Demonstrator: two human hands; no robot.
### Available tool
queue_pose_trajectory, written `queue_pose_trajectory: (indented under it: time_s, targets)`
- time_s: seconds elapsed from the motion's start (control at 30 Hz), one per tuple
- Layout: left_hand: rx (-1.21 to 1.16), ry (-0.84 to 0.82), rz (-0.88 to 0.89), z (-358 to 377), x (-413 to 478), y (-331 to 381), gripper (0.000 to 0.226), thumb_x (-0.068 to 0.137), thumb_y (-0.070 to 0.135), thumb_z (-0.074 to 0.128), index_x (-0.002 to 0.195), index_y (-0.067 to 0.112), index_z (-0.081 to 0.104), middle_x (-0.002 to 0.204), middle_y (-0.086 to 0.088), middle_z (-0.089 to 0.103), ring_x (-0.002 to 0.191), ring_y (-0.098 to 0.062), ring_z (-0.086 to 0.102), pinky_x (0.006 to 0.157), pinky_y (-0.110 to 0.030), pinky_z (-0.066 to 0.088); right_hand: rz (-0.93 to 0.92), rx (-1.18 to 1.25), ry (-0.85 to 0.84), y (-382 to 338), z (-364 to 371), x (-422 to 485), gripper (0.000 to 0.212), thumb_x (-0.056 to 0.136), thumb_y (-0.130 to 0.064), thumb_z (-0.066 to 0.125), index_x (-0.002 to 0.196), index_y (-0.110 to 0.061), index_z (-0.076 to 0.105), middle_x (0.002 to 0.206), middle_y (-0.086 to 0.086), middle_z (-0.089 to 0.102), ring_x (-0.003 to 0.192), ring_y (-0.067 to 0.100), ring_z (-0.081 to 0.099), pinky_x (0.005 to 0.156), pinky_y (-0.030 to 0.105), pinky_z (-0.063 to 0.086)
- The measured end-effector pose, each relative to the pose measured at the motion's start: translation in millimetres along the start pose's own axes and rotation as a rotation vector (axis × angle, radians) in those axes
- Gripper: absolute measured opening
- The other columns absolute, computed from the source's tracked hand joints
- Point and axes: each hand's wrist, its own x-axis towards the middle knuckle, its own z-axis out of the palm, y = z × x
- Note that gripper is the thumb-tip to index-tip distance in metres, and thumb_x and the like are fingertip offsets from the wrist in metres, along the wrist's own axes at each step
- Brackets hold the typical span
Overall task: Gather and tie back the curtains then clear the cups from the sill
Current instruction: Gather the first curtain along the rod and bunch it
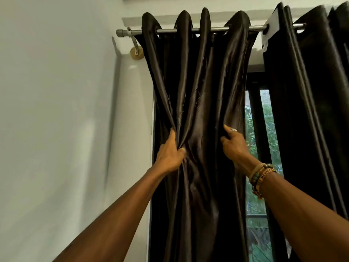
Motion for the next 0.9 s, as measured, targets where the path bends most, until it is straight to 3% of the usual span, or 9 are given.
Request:
queue_pose_trajectory:
  time_s: [0.07,0.17,0.23,0.43,0.5,0.57,0.67,0.77,0.9]
  targets:
    - [-0.024,-0.064,0.063,9,4,14,0.077,0.098,0.012,0.05,0.158,0.028,0.004,0.148,-0.007,0.046,0.119,-0.026,0.057,0.088,-0.021,0.04,-0.129,0.044,-0.109,-27,19,0,0.051,0.095,0.0,0.051,0.142,-0.017,0.052,0.141,0.006,0.056,0.128,0.023,0.054,0.112,0.034,0.041]
    - [-0.107,-0.126,0.117,21,8,27,0.085,0.093,0.001,0.049,0.158,0.029,0.0,0.146,-0.01,0.048,0.117,-0.028,0.059,0.097,-0.038,0.049,-0.3,-0.003,-0.274,-58,35,2,0.042,0.094,-0.002,0.052,0.131,-0.017,0.064,0.122,0.005,0.068,0.114,0.019,0.063,0.102,0.034,0.05]
    - [-0.16,-0.163,0.156,22,4,17,0.084,0.095,0.005,0.052,0.158,0.029,0.003,0.154,-0.005,0.04,0.134,-0.022,0.048,0.108,-0.035,0.043,-0.302,0.041,-0.327,-60,27,2,0.043,0.094,0.002,0.05,0.129,-0.018,0.066,0.119,0.002,0.069,0.111,0.014,0.064,0.1,0.028,0.051]
    - [-0.128,0.032,0.13,0,14,14,0.059,0.081,0.009,0.073,0.133,0.023,0.049,0.152,-0.006,0.025,0.14,-0.024,0.03,0.105,-0.027,0.036,-0.149,0.366,-0.118,-53,5,5,0.014,0.076,-0.01,0.055,0.076,-0.012,0.069,0.085,0.001,0.067,0.084,0.019,0.062,0.073,0.036,0.051]
    - [-0.238,0.052,0.097,-2,23,25,0.054,0.075,0.005,0.076,0.118,0.022,0.049,0.147,-0.008,0.031,0.13,-0.023,0.039,0.092,-0.021,0.043,-0.107,0.442,-0.08,-59,9,9,0.027,0.078,-0.021,0.056,0.09,0.001,0.065,0.095,0.011,0.065,0.089,0.028,0.061,0.073,0.042,0.048]
    - [-0.395,0.066,0.058,0,31,34,0.068,0.074,0.002,0.077,0.128,0.016,0.039,0.127,-0.006,0.046,0.104,-0.014,0.055,0.073,-0.012,0.047,-0.024,0.584,-0.087,-63,14,16,0.045,0.083,-0.039,0.06,0.108,-0.002,0.058,0.106,0.012,0.065,0.1,0.035,0.062,0.08,0.044,0.051]
    - [-0.482,0.072,0.032,3,49,41,0.116,0.072,0.01,0.085,0.154,0.018,0.003,0.149,-0.005,0.035,0.13,-0.017,0.045,0.098,-0.019,0.037,0.056,0.668,-0.094,-69,14,30,0.103,0.07,-0.072,0.065,0.152,-0.025,0.025,0.147,0.008,0.045,0.131,0.034,0.048,0.109,0.057,0.04]
    - [-0.472,0.044,0.016,1,68,44,0.132,0.071,0.019,0.088,0.155,0.024,-0.014,0.164,-0.004,0.012,0.148,-0.022,0.021,0.109,-0.027,0.024,-0.027,0.589,-0.058,-76,12,47,0.102,0.087,-0.062,0.061,0.158,-0.028,-0.005,0.164,0.012,0.014,0.147,0.029,0.026,0.116,0.047,0.025]
    - [-0.473,0.041,0.049,-4,82,45,0.135,0.062,0.044,0.091,0.156,0.029,-0.005,0.161,0.0,0.024,0.14,-0.014,0.034,0.111,-0.028,0.027,-0.141,0.567,-0.068,-95,6,76,0.085,0.09,-0.069,0.049,0.158,-0.027,0.02,0.163,0.003,0.023,0.147,0.018,0.026,0.11,0.028,0.023]
